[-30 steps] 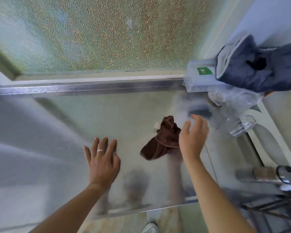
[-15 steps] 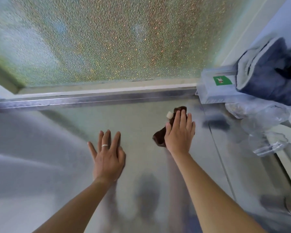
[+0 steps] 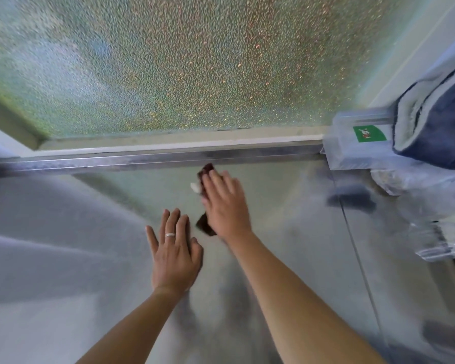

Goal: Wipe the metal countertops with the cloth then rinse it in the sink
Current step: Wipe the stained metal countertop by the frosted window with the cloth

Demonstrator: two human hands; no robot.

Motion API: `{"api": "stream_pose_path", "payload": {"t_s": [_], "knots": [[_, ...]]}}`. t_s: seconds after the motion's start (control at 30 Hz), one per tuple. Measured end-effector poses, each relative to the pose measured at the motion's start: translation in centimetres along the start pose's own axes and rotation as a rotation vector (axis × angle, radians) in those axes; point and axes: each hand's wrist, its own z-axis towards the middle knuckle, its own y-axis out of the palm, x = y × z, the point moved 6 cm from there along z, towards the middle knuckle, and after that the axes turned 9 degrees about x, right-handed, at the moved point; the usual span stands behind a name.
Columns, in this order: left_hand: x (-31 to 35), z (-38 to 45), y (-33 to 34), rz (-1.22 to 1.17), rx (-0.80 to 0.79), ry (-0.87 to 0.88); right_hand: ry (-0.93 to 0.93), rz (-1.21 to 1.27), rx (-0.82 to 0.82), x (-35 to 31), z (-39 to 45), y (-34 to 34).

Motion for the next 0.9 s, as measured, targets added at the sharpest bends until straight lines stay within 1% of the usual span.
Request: {"api": "stream_pose_path", "payload": {"t_s": [0.03, 0.1, 0.2, 0.27, 0.3, 0.4, 0.43, 0.47, 0.57, 0.6, 0.67, 0.73, 0.83, 0.9], "knots": [[0.0, 0.0, 0.1, 0.006, -0.008, 0.005, 0.046, -0.036, 0.024, 2.8, -0.4, -0.8], [0.0, 0.0, 0.1, 0.013, -0.022, 0.007, 0.218, -0.123, 0.062, 9.9, -2.3, -3.5], [0.0, 0.2, 0.0, 0.021, -0.048, 0.006, 0.466, -0.203, 0.082, 20.1, -7.4, -8.8], [0.1, 0.3, 0.1, 0.026, -0.063, 0.014, 0.609, -0.225, 0.085, 23.6, -9.7, -10.9], [0.1, 0.3, 0.2, 0.029, -0.071, 0.016, 0.656, -0.243, 0.087, 23.9, -10.0, -11.1], [0.1, 0.2, 0.2, 0.044, -0.093, 0.025, 0.77, -0.268, 0.111, 21.6, -8.8, -9.8], [0.0, 0.2, 0.3, 0.048, -0.099, 0.028, 0.767, -0.262, 0.118, 20.0, -8.2, -9.2], [0.0, 0.2, 0.3, 0.047, -0.102, 0.029, 0.716, -0.259, 0.116, 18.2, -7.6, -8.6], [0.1, 0.2, 0.3, 0.031, -0.094, 0.03, 0.452, -0.202, 0.091, 10.4, -6.2, -6.4], [0.1, 0.2, 0.3, 0.025, -0.089, 0.031, 0.405, -0.164, 0.089, 7.5, -6.2, -5.8], [0.1, 0.2, 0.3, 0.029, -0.091, 0.043, 0.374, -0.105, 0.088, 2.5, -7.3, -4.7], [0.1, 0.1, 0.3, 0.038, -0.109, 0.058, 0.344, -0.091, 0.086, -0.6, -9.5, -4.3], [0.1, -0.1, 0.3, 0.045, -0.13, 0.073, 0.259, -0.126, 0.003, -1.6, -14.9, -5.5], [0.0, -0.5, 0.1, 0.034, -0.147, 0.088, 0.237, -0.151, -0.047, 0.6, -19.0, -7.8]]}}
